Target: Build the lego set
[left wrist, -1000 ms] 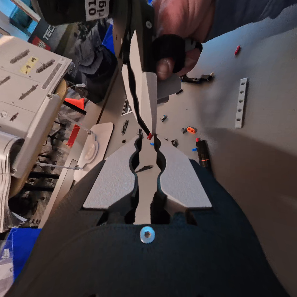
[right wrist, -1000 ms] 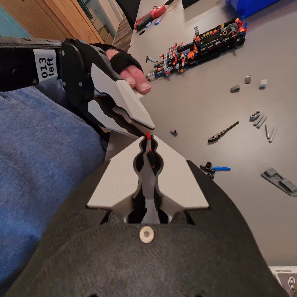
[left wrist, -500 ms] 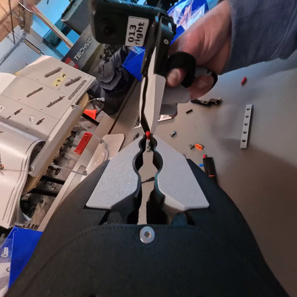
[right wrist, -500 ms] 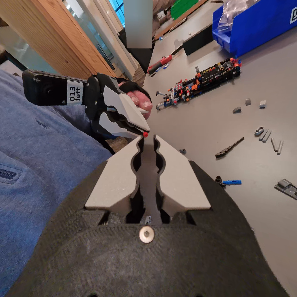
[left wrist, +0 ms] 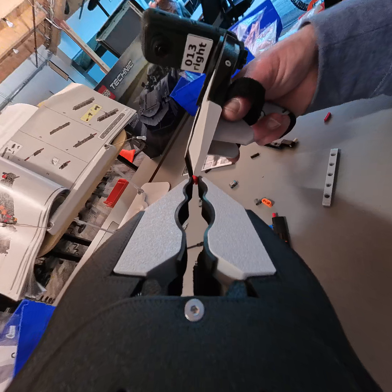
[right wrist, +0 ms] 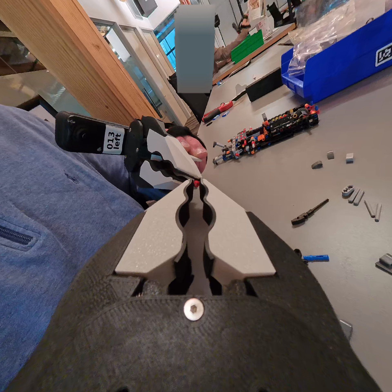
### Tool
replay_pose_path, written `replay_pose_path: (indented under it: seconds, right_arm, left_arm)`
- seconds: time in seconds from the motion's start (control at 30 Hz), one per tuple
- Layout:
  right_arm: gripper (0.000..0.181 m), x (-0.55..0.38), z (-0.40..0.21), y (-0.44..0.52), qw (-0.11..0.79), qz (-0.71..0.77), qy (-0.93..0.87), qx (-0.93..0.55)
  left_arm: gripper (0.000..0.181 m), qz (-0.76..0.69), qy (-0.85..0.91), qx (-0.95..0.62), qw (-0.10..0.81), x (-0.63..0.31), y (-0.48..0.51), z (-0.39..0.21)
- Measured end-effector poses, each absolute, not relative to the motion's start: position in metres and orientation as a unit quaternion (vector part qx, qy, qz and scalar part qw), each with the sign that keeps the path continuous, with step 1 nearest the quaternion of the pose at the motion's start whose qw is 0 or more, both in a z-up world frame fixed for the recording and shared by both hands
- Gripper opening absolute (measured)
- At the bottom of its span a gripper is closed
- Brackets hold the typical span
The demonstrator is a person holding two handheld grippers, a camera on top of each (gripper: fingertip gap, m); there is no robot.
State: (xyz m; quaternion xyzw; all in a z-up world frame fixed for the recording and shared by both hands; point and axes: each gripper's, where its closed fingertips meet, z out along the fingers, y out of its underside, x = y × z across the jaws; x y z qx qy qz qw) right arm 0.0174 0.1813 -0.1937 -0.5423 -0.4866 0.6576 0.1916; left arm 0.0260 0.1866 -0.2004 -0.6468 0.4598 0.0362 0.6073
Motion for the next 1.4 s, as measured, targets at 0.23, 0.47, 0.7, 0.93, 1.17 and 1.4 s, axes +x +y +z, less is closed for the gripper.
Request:
replay_pose_path:
  seconds: [0.23,0.47,0.7,0.93,1.17,1.4]
  right_arm:
    - [0.002,0.015,-0.193,0.182,0.233,0.629,-0.502,-0.546]
    - [0.002,0.012,-0.2,0.186,0.268,0.573,-0.537,-0.558]
    - [0.002,0.005,-0.217,0.187,0.281,0.514,-0.575,-0.572]
    - [0.002,-0.003,-0.239,0.188,0.294,0.435,-0.624,-0.578]
    - [0.002,-0.02,-0.263,0.177,0.294,0.369,-0.695,-0.543]
    - [0.002,-0.033,-0.296,0.172,0.27,0.293,-0.76,-0.514]
  left_arm:
    - [0.006,0.016,0.432,-0.657,0.618,0.024,0.186,-0.2]
    - [0.017,0.011,0.409,-0.693,0.594,0.005,0.181,-0.215]
    - [0.019,-0.001,0.374,-0.749,0.547,-0.027,0.171,-0.243]
    - [0.024,-0.02,0.352,-0.802,0.483,-0.052,0.159,-0.279]
    - [0.027,-0.054,0.322,-0.836,0.442,-0.061,0.152,-0.304]
    - [0.028,-0.096,0.317,-0.856,0.396,-0.055,0.152,-0.328]
